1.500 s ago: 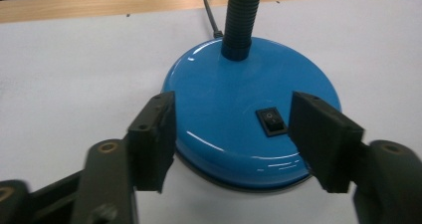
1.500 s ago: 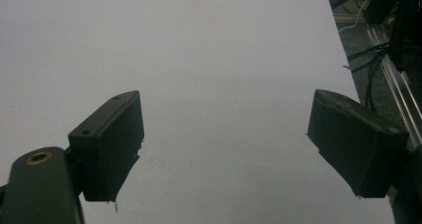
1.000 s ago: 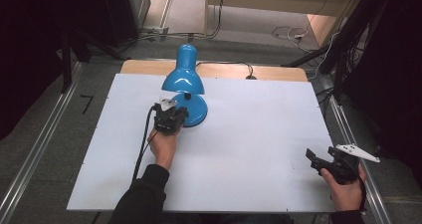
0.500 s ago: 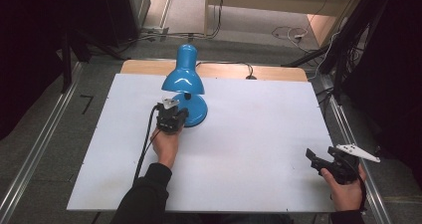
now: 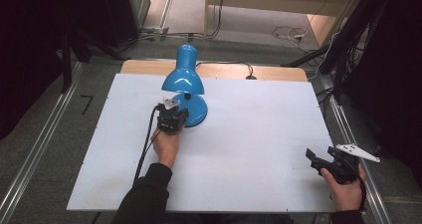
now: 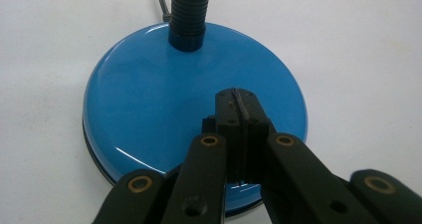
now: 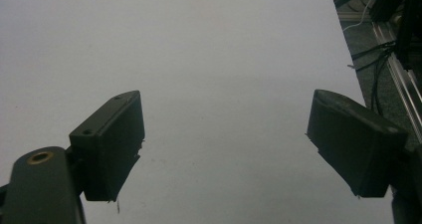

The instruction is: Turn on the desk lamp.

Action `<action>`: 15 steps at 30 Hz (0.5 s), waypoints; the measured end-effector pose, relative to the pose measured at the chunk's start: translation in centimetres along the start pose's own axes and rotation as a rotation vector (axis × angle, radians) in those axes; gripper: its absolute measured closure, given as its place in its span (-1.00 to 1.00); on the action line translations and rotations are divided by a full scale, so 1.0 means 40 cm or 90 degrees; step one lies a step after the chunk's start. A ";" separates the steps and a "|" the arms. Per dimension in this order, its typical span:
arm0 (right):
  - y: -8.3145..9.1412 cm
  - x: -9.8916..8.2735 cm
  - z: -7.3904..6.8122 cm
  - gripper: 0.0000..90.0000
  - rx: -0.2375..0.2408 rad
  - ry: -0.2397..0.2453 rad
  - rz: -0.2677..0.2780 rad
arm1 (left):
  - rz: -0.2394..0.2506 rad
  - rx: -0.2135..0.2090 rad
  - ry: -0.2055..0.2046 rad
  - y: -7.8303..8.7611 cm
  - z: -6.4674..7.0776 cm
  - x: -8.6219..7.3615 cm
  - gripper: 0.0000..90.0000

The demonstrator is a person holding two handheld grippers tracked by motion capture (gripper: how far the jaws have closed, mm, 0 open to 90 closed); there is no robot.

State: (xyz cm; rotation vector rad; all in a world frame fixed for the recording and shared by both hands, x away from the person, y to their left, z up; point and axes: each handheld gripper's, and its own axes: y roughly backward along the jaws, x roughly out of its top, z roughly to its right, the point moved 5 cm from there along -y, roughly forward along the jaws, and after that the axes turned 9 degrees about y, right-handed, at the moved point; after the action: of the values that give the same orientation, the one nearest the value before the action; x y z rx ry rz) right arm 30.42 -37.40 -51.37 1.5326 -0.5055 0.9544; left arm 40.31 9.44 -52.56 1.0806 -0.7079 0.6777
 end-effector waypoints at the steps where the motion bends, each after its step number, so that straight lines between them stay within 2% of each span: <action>1: 0.000 0.000 0.000 -0.70 0.000 0.000 0.000 | 0.000 0.000 0.000 0.000 0.000 0.000 1.00; 15: 0.000 -0.001 0.000 -0.70 0.000 0.000 -0.002 | -0.001 0.008 -0.008 -0.001 0.001 -0.003 1.00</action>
State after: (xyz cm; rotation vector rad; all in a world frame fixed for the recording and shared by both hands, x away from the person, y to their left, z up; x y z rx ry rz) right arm 30.41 -37.40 -51.39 1.5336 -0.5026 0.9523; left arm 40.27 9.36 -52.65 1.0968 -0.7137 0.6752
